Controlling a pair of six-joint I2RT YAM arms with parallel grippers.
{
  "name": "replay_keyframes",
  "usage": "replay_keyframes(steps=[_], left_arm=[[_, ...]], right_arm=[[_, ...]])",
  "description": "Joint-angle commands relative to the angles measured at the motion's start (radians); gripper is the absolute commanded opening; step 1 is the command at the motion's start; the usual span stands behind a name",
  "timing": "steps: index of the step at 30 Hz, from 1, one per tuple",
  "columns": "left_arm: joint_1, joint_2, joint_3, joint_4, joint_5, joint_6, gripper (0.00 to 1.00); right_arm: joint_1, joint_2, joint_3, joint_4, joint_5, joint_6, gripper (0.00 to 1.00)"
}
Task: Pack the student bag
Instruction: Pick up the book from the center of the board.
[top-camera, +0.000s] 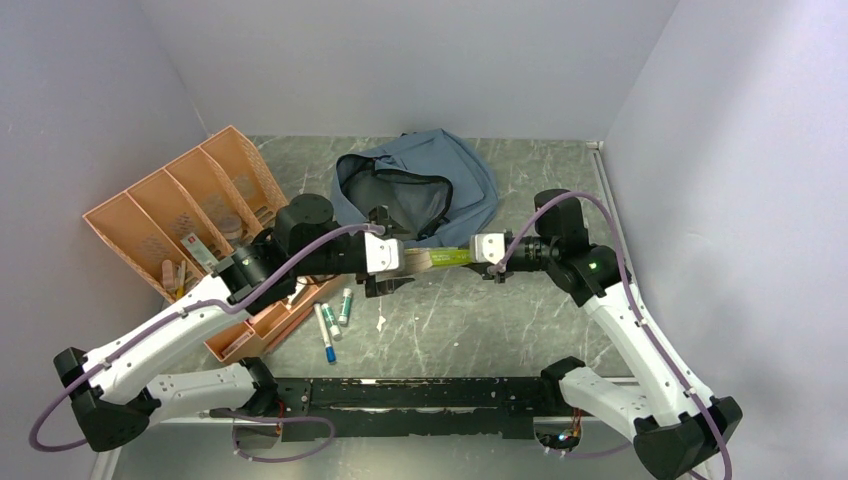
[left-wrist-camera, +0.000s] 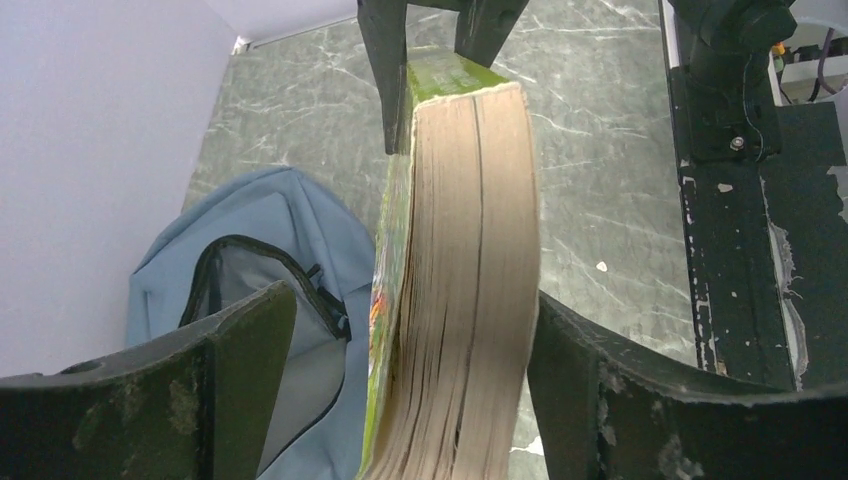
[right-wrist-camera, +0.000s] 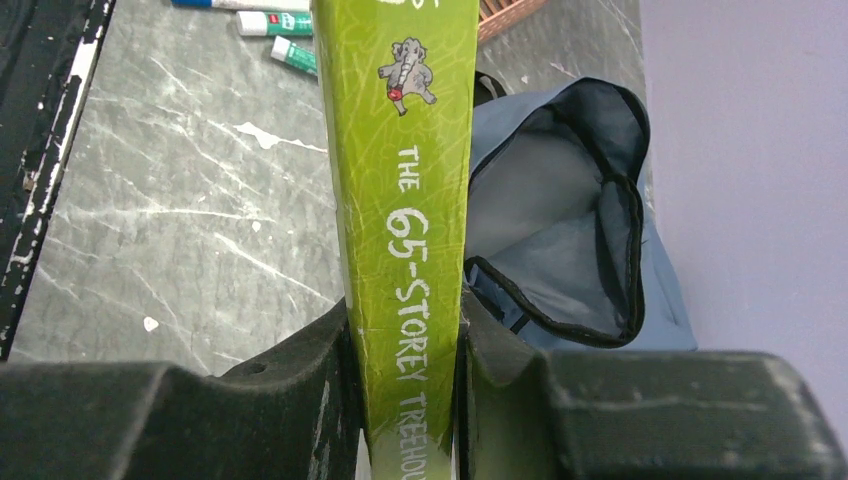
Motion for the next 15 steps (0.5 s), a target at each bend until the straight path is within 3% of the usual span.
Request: replay_keyframes(steps=[1, 5, 15], left_arm=[[0.004, 0.029, 0.009, 0.017, 0.049, 0.003, 0.81], [0.005, 0.046, 0.015, 0.009, 0.065, 0.0, 0.71], [0.002, 0.087, 0.033, -0.03, 0.051, 0.012, 0.6]], right_arm=[[0.004, -0.025, 0.045, 0.035, -0.07, -0.016, 0.0], [0.005, -0.01, 0.058, 0.038, -0.072, -0.005, 0.0], [0.026, 0.015, 0.106, 0.046, -0.008, 0.049, 0.0]])
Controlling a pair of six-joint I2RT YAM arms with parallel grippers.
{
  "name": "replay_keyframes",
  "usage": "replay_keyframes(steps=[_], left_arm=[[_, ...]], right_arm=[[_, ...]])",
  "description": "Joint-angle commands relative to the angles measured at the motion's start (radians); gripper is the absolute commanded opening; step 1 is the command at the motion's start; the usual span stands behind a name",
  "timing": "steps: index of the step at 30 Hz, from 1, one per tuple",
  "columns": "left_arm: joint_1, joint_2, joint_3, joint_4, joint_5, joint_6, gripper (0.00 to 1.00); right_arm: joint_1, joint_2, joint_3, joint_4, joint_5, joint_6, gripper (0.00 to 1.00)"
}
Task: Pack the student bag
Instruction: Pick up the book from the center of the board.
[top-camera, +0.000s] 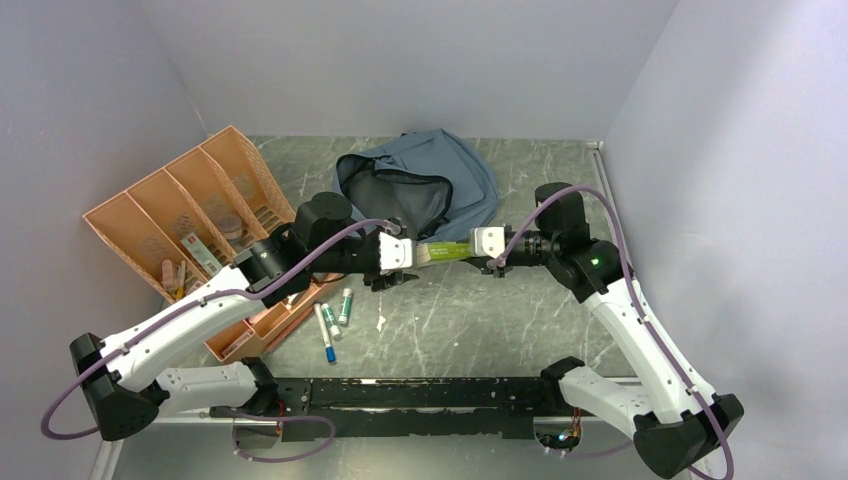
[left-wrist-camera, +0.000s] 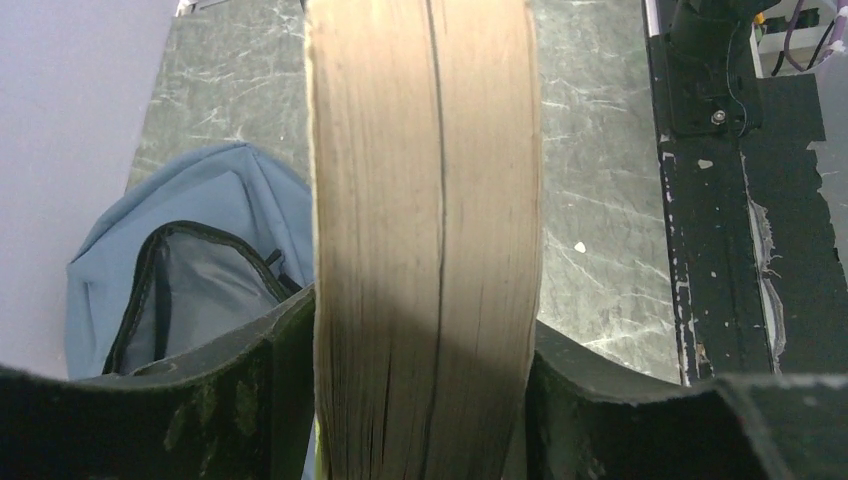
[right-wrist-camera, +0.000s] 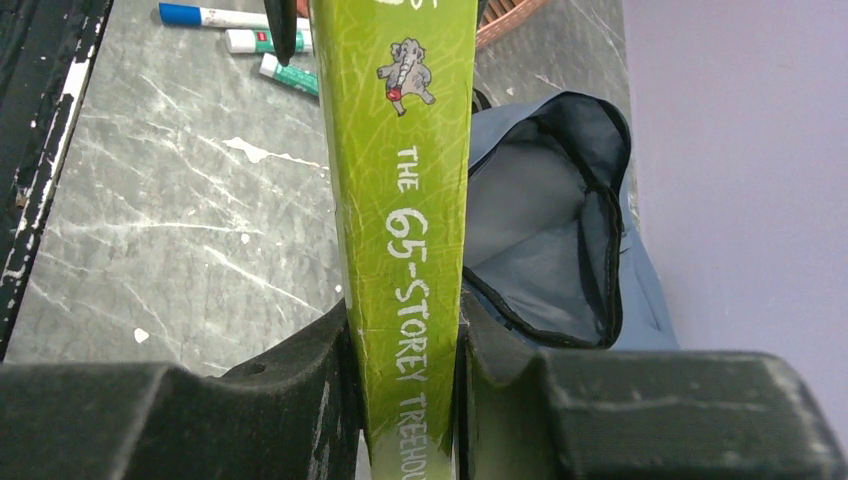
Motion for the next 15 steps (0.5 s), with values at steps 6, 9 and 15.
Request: replay_keyframes(steps=[6, 9, 15], left_arm=[[0.0, 0.026, 0.044, -0.033, 0.021, 0.026, 0.58], [-0.001, 0.022, 0.041, -0.027, 0.013, 0.024, 0.6], [-0.001, 0.027, 0.046, -0.029, 0.015, 0.023, 0.62]], right_arm=[[0.034, 0.019, 0.089, 0.014, 0.034, 0.052, 0.0], [0.043, 0.036, 0.108, -0.013, 0.061, 0.053, 0.0], [0.064, 0.058, 0.121, -0.036, 0.093, 0.053, 0.0]])
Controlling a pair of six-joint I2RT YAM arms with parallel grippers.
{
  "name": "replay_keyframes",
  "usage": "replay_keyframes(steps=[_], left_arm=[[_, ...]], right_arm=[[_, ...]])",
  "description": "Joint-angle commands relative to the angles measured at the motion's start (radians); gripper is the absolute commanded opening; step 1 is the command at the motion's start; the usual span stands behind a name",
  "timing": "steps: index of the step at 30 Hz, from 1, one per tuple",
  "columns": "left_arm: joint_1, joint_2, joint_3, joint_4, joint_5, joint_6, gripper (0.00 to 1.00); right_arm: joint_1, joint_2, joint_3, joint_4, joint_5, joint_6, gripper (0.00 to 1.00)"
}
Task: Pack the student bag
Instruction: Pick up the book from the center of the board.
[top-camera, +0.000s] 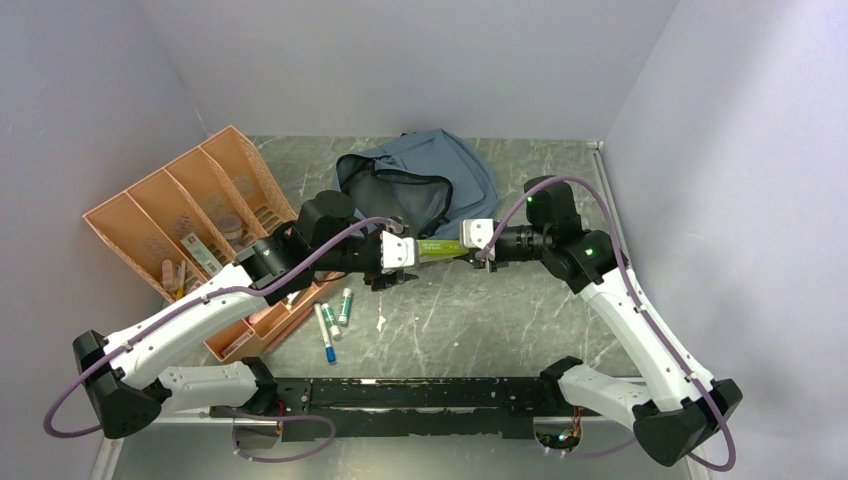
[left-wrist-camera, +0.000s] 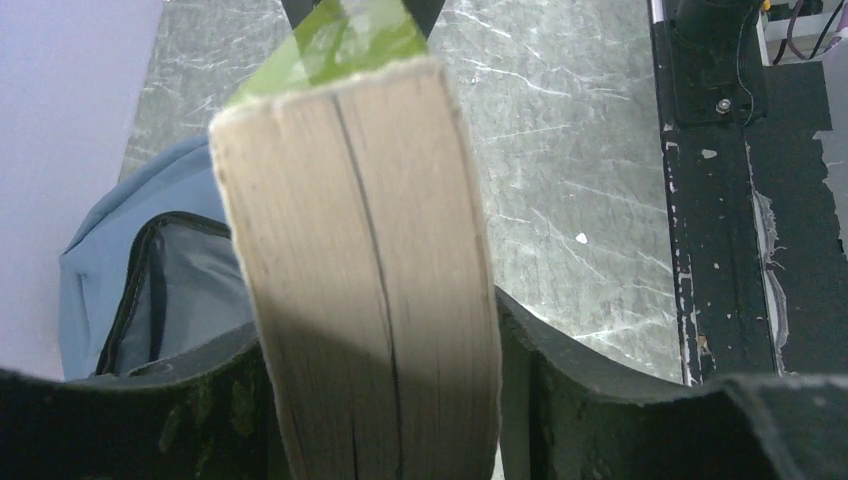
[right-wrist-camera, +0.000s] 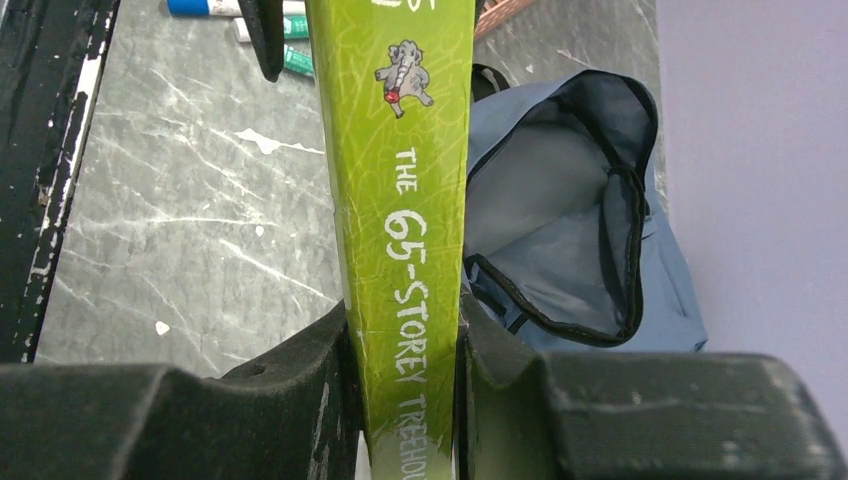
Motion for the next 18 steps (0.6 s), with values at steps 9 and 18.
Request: replay_keyframes(steps=[9, 18], left_arm=[[-0.003, 0.009, 0.038, -0.013, 0.015, 0.013, 0.66], [-0.006, 0.008, 0.037, -0.014, 0.011, 0.005, 0.64]], right_arm=[[0.04, 0.008, 0.039, 0.03, 0.047, 0.019, 0.0], [0.057, 0.016, 0.041, 0.028, 0.084, 0.021, 0.0]])
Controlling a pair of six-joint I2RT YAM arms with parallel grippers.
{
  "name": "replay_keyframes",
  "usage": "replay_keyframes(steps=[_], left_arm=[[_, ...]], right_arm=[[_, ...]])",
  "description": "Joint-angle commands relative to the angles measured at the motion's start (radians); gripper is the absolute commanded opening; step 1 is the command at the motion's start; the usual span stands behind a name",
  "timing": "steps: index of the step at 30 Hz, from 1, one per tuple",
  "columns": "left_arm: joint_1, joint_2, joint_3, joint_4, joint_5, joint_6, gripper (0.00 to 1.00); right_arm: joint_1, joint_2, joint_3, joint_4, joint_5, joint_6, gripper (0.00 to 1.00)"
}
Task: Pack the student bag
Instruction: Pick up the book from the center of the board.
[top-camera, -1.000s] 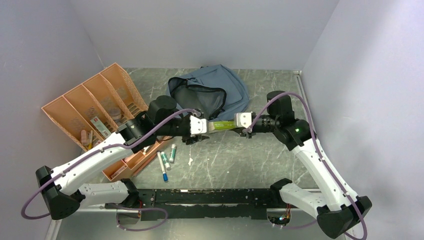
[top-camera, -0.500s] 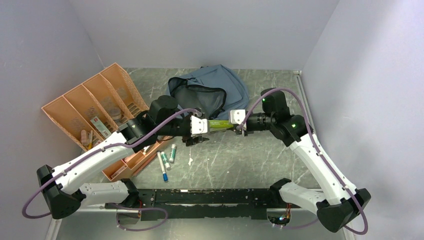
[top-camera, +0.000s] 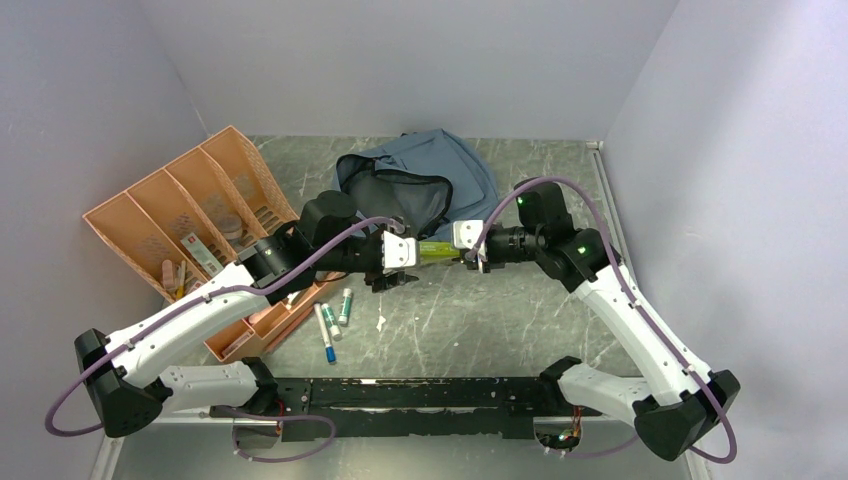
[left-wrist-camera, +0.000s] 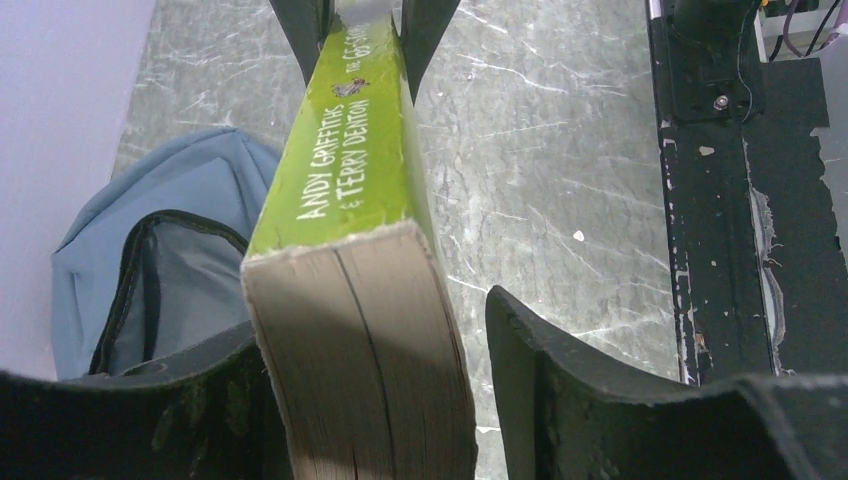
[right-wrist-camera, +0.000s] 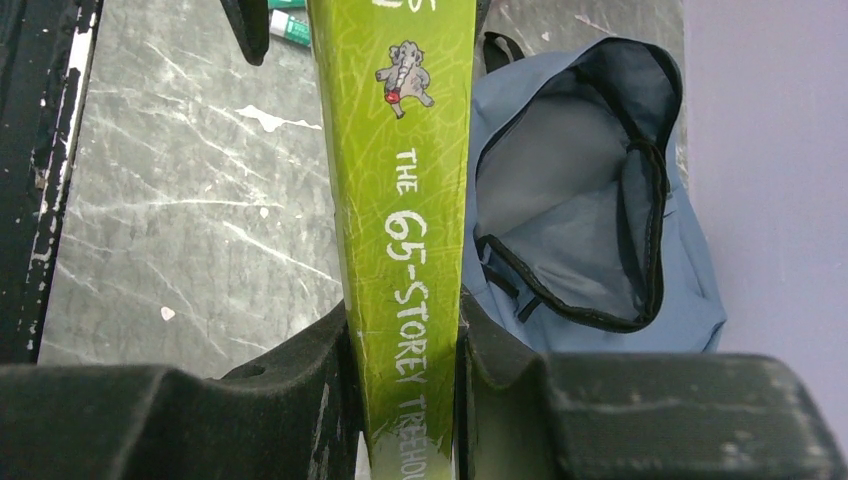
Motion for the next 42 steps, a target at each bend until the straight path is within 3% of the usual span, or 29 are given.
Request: replay_keyframes(steps=[1, 13, 24, 29, 33, 36, 37, 39, 42], left_arm=[[-0.005, 0.003, 0.036, -0.01, 0.008, 0.006, 0.63], [-0.01, 0.011, 0.033, -0.033, -0.002, 0.002, 0.58], [-0.01, 0.033, 0.045, -0.049, 0.014, 0.008, 0.3], [-0.01, 0.044, 0.051, -0.067, 0.018, 0.001, 0.13], [-0.01, 0.034, 0.044, -0.059, 0.019, -0.023, 0.05], [-0.01, 0.035, 0.045, -0.049, 0.007, -0.055, 0.05], [-0.01, 0.034, 0.043, -0.044, 0.005, -0.056, 0.05], [-0.009, 0.032, 0.037, -0.037, 0.003, -0.054, 0.05], [-0.009, 0.027, 0.024, -0.015, -0.013, -0.064, 0.05]], right_arm=[[0.014, -0.014, 0.037, 0.045, 0.003, 0.01, 0.0], [0.025, -0.024, 0.037, 0.058, 0.013, 0.02, 0.0], [0.029, -0.029, 0.025, 0.07, 0.029, 0.023, 0.0], [0.031, -0.051, -0.001, 0.117, 0.045, 0.041, 0.02], [0.03, -0.084, -0.031, 0.168, 0.069, 0.069, 0.25], [0.031, -0.108, -0.057, 0.203, 0.079, 0.094, 0.4], [0.03, -0.115, -0.063, 0.204, 0.081, 0.1, 0.47], [0.03, -0.13, -0.073, 0.2, 0.085, 0.108, 0.72], [0.03, -0.154, -0.084, 0.172, 0.075, 0.096, 0.79]])
